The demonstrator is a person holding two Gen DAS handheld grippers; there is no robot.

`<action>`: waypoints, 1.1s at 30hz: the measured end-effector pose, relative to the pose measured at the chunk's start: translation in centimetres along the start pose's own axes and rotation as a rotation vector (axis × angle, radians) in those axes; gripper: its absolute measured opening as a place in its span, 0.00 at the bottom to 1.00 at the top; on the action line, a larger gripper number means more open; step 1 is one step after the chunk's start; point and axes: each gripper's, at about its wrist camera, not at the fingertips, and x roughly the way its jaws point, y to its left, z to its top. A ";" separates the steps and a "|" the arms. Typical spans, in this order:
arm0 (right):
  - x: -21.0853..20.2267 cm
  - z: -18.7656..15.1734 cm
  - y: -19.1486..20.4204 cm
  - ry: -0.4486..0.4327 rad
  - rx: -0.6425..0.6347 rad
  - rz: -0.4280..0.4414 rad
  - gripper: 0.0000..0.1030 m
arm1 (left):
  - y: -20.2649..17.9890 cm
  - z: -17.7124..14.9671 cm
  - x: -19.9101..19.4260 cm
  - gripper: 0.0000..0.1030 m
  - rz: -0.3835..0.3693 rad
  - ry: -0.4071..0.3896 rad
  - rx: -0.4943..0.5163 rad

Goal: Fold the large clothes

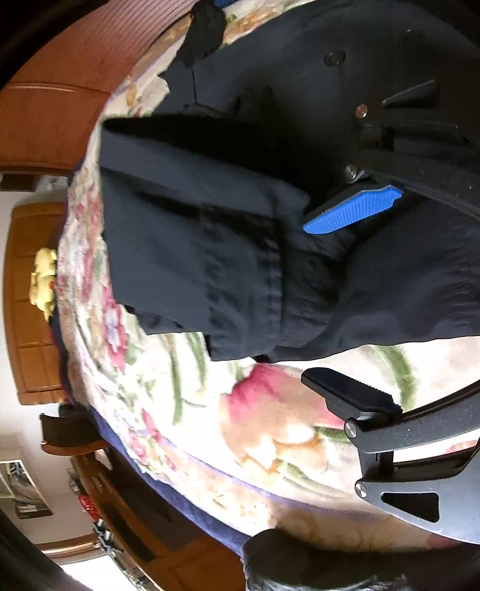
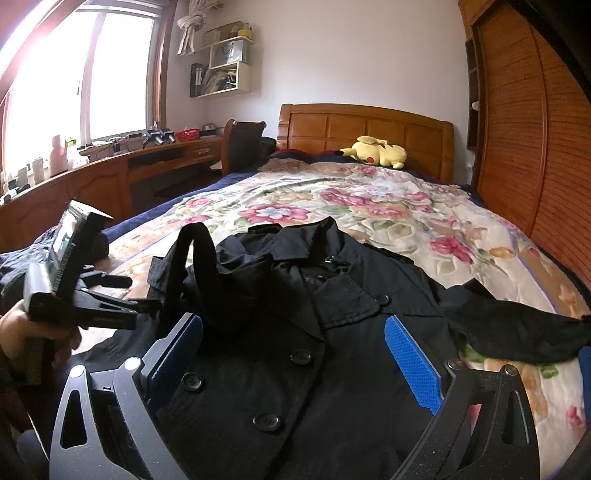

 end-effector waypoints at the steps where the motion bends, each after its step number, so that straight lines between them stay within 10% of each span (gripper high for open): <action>1: 0.0 0.0 0.0 0.000 0.001 0.000 0.96 | 0.0 0.0 0.4 0.74 0.001 0.010 -0.003; 10: 0.0 -0.1 0.1 0.006 0.002 0.001 0.96 | -0.9 0.5 1.8 0.71 0.012 0.048 0.045; 20: 0.0 -0.1 0.1 0.008 0.002 0.000 0.96 | -1.7 -0.2 2.4 0.09 0.004 0.102 0.077; 33: 0.0 0.0 -0.2 0.008 0.010 -0.002 0.96 | -4.4 0.4 -5.3 0.02 0.034 -0.107 0.115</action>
